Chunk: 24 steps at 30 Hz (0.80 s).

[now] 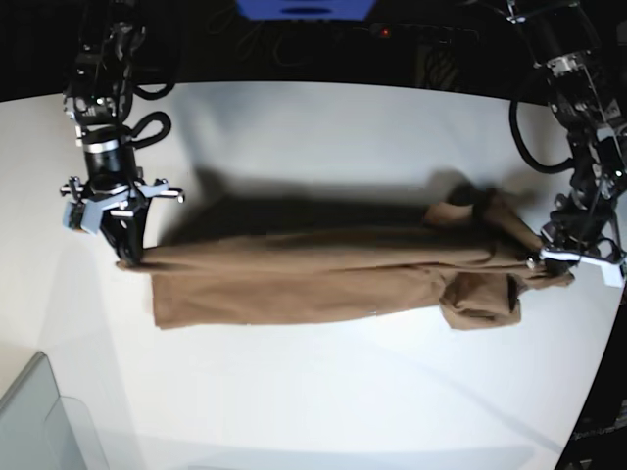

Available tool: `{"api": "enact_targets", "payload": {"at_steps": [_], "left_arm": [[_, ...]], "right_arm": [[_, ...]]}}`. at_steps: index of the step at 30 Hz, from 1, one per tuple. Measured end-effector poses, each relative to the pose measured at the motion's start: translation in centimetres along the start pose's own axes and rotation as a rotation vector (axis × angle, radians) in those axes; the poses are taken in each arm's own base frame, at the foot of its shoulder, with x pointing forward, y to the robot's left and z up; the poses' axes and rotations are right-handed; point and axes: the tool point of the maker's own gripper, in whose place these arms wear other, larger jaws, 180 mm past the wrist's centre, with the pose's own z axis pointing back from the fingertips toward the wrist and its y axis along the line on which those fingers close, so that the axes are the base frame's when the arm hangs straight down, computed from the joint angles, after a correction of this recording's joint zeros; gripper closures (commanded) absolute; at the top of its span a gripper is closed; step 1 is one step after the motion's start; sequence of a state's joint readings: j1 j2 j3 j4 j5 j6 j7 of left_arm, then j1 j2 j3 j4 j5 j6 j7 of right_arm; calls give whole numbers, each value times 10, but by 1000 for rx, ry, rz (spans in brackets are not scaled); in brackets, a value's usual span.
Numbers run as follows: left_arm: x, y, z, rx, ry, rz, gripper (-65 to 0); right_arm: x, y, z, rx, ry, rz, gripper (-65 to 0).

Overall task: Layout the t-shirt on the table in an organized manner, then fold the t-shirt properly
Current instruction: 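Regrasp the shirt edge with the left gripper and pull it taut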

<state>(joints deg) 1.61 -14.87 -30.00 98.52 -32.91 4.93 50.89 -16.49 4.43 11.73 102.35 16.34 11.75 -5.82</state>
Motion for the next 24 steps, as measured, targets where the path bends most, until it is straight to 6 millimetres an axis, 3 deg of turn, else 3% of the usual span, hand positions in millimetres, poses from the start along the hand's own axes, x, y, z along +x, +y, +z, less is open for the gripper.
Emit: {"api": "enact_targets", "payload": {"at_steps": [2, 8, 11, 14, 20, 24], "left_arm": [[3, -1, 0, -2, 10, 7, -6], [40, -17, -4, -39, -77, 28, -6], [24, -3, -19, -6, -20, 61, -18], [5, 5, -37, 14, 60, 118, -92], [0, 12, -52, 29, 88, 159, -293], [26, -1, -59, 1, 42, 178, -348]], "right_arm": [[5, -3, -3, -8, -9, 3, 0], [26, 4, -23, 10, -3, 14, 0], [15, 3, -25, 9, 45, 7, 0], [5, 1, -26, 3, 82, 8, 0], [5, 0, -28, 2, 78, 7, 0], [4, -1, -29, 1, 82, 7, 0]]}}
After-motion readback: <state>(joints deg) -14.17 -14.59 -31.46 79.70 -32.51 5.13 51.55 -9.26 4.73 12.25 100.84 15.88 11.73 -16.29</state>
